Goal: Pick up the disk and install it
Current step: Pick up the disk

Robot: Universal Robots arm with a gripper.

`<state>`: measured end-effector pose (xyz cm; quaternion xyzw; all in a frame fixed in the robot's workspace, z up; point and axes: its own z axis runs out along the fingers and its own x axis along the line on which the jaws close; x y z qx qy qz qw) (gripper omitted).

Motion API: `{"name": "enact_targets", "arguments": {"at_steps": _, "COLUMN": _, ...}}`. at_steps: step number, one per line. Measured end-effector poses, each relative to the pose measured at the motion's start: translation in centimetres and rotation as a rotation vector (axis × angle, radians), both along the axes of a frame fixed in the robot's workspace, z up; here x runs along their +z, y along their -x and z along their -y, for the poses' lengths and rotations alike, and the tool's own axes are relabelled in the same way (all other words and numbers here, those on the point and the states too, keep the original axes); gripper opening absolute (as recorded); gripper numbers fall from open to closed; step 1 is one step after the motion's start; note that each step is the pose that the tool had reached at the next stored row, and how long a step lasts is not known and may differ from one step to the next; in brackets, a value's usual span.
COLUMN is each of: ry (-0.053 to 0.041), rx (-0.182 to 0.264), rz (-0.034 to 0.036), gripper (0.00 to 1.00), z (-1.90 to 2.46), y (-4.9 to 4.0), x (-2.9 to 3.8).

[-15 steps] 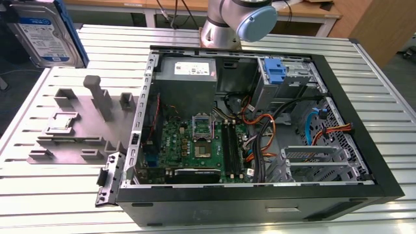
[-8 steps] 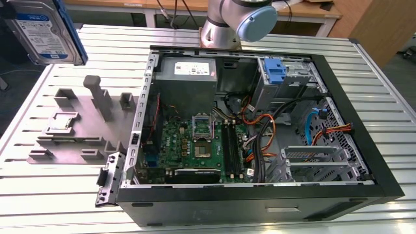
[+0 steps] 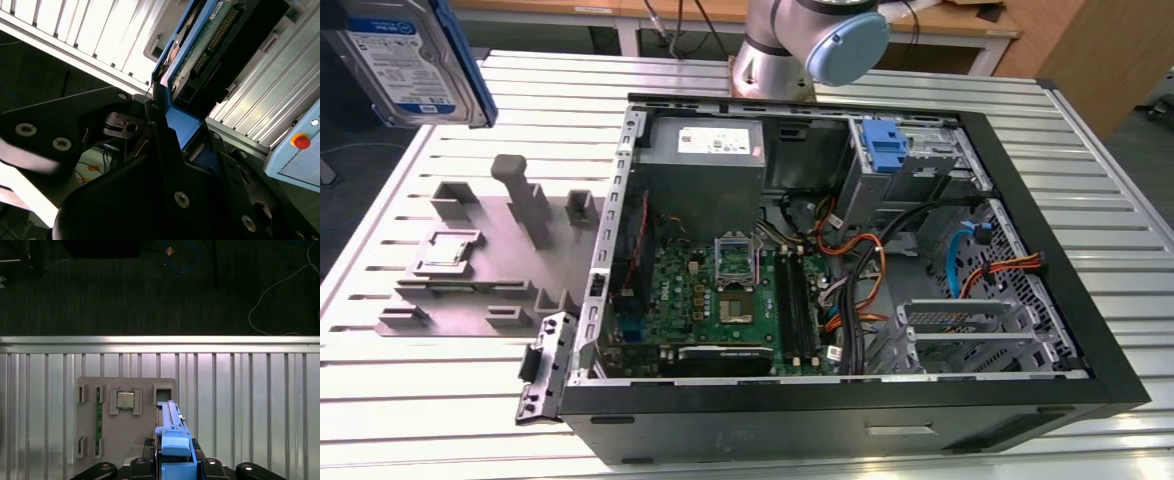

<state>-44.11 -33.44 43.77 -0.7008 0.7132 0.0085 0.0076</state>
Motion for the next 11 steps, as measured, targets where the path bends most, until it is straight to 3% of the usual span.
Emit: {"name": "enact_targets", "arguments": {"at_steps": 11, "ry": 0.0, "rx": 0.0, "rz": 0.0, "gripper": 0.37, "z": 0.0, "y": 0.0, "x": 1.06}}
